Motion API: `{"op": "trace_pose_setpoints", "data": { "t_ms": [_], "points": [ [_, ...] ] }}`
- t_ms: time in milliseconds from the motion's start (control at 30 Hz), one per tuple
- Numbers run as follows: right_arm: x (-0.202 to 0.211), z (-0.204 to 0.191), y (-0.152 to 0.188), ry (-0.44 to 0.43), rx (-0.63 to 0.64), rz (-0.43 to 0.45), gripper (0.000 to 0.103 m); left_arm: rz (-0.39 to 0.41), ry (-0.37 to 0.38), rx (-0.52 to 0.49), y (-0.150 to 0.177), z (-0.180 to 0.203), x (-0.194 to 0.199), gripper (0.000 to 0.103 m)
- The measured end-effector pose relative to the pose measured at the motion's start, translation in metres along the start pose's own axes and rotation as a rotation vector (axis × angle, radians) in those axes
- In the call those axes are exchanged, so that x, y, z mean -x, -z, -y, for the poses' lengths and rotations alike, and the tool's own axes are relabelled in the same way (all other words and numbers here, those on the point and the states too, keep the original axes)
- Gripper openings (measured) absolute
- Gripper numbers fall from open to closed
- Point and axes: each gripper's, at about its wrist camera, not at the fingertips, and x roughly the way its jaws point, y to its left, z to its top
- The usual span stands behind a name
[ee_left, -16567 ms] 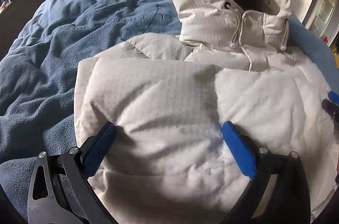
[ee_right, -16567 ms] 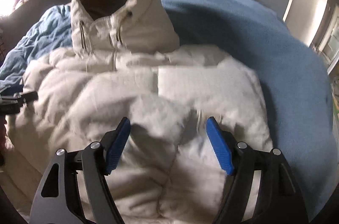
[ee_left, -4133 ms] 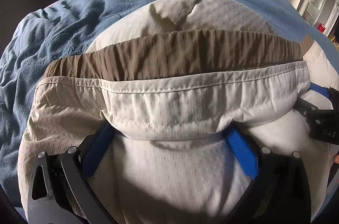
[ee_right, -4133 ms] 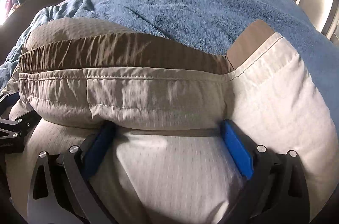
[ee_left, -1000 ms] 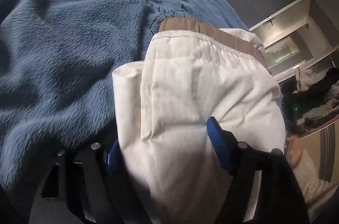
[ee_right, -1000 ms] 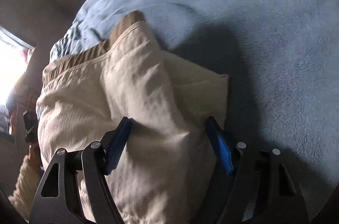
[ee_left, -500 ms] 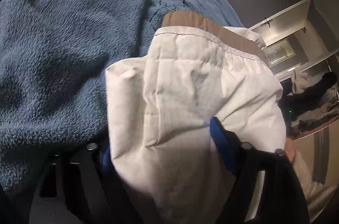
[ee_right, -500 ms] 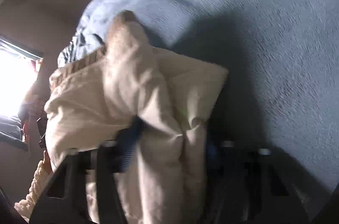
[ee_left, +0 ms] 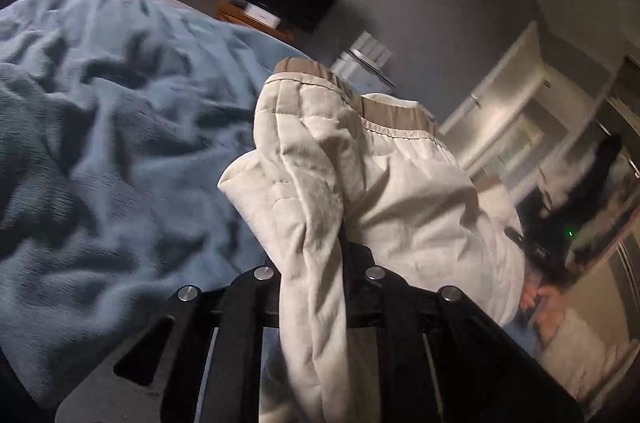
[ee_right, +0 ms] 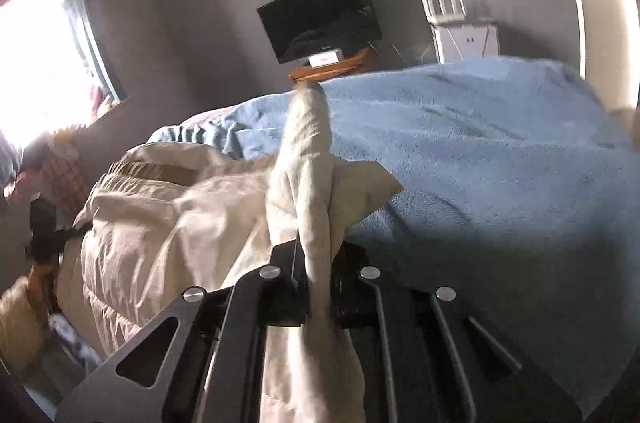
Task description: Fold large clothes
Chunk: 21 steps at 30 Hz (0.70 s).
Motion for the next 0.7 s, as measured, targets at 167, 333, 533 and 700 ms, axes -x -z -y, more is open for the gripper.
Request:
{"op": "trace_pose_setpoints", "data": {
  "t_ms": [167,333,533,700],
  "points": [
    [-0.060,0.040,0.011,0.087,-0.163,-0.120,0.010,-0.116,-0.129,0.012,0.012,-0.035,-0.040,0.020],
    [-0.091,0.083,0.035,0.109,-0.310,-0.174,0.012,-0.124,-0.190,-0.030,0.008,-0.044,-0.043,0.040],
    [-0.061,0.053,0.029,0.217,-0.184,-0.112,0.026,-0.009,-0.407,-0.103,0.009,-0.022,-0.003,0.067],
    [-0.013,-0.010,0.037,0.243,-0.003,-0.050,0.066,0.054,-0.454,-0.200,0.019,0.031,0.034,0.074]
  ]
}}
